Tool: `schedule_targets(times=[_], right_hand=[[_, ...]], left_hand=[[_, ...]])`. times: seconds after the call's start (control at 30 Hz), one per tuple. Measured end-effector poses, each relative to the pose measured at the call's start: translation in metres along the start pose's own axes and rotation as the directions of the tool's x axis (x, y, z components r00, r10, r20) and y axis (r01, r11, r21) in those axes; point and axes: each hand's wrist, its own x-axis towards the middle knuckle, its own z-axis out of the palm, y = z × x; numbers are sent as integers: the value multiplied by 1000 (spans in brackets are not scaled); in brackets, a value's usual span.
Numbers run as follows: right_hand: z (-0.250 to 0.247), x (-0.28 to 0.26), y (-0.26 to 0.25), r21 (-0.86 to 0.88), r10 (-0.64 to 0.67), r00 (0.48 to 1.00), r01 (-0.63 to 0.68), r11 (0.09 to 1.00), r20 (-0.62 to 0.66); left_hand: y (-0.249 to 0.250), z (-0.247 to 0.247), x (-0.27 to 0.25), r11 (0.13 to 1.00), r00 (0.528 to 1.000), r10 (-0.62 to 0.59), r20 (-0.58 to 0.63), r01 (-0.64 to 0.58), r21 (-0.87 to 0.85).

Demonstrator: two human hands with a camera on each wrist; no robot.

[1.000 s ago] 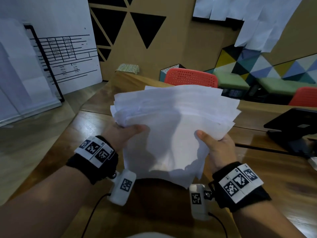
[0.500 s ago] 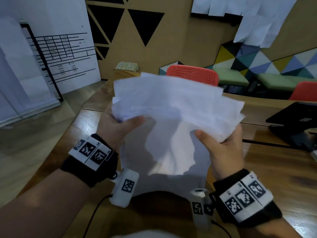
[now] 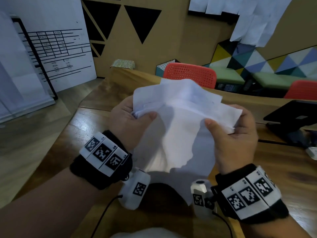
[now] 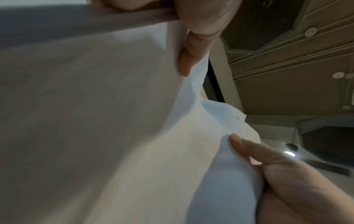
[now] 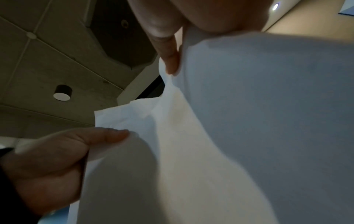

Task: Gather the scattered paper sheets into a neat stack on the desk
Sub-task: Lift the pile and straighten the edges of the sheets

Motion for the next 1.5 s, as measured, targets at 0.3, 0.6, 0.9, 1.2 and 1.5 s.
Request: schedule_targets(times=[0.3, 0.6, 0.9, 1.2, 1.5], right_hand=[[-7, 5, 0, -125, -101, 992, 91, 988, -76], [-4, 22, 3, 149, 15, 989, 7, 989, -146], [-8, 9, 17, -111, 88, 985, -71, 991, 148], [1, 5, 13, -31, 9, 1000, -9, 999, -5], [-3, 10, 11, -143, -59, 998, 54, 988, -26]], left_hand=[[15, 3, 6, 985, 990, 139, -32, -141, -98], [22, 9, 27, 995, 985, 90, -150, -97, -40], [-6, -2, 30, 952, 995, -56, -84, 28, -306], [-30, -11, 1, 999, 999, -36, -28, 36, 11], [-9, -11, 12, 992, 987, 130, 92, -130, -6]])
